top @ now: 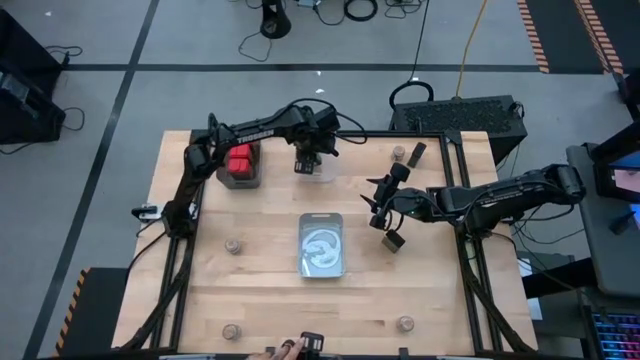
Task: Sort spices by type
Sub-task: Put the black seasoning can into the transparent bin
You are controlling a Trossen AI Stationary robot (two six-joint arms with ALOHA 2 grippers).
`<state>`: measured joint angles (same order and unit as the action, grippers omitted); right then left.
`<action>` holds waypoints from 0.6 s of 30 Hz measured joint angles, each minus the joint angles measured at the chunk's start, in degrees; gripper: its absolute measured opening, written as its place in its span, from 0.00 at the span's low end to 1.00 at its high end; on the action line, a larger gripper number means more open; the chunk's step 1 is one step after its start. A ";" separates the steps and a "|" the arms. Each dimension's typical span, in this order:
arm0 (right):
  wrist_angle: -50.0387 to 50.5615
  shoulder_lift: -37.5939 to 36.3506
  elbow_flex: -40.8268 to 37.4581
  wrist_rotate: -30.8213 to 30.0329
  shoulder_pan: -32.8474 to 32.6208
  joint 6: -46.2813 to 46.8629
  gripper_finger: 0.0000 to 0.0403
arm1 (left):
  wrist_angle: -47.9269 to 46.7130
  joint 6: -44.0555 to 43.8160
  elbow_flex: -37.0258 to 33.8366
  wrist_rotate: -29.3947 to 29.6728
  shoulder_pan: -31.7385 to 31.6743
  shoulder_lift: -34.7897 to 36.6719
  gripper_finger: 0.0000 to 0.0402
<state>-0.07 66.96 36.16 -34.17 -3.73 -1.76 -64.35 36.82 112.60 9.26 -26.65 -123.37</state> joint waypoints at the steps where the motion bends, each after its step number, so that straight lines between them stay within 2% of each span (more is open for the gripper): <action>1: 0.20 0.00 0.00 0.00 0.00 0.00 0.51 | 0.11 -0.02 0.00 0.00 0.02 0.00 0.39; 18: 2.07 0.00 0.00 0.00 0.00 0.00 0.51 | 2.58 -0.26 -0.04 0.00 0.09 0.00 0.40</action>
<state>2.00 66.96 36.16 -34.17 -3.73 -1.76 -61.78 36.56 112.55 9.26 -26.57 -123.37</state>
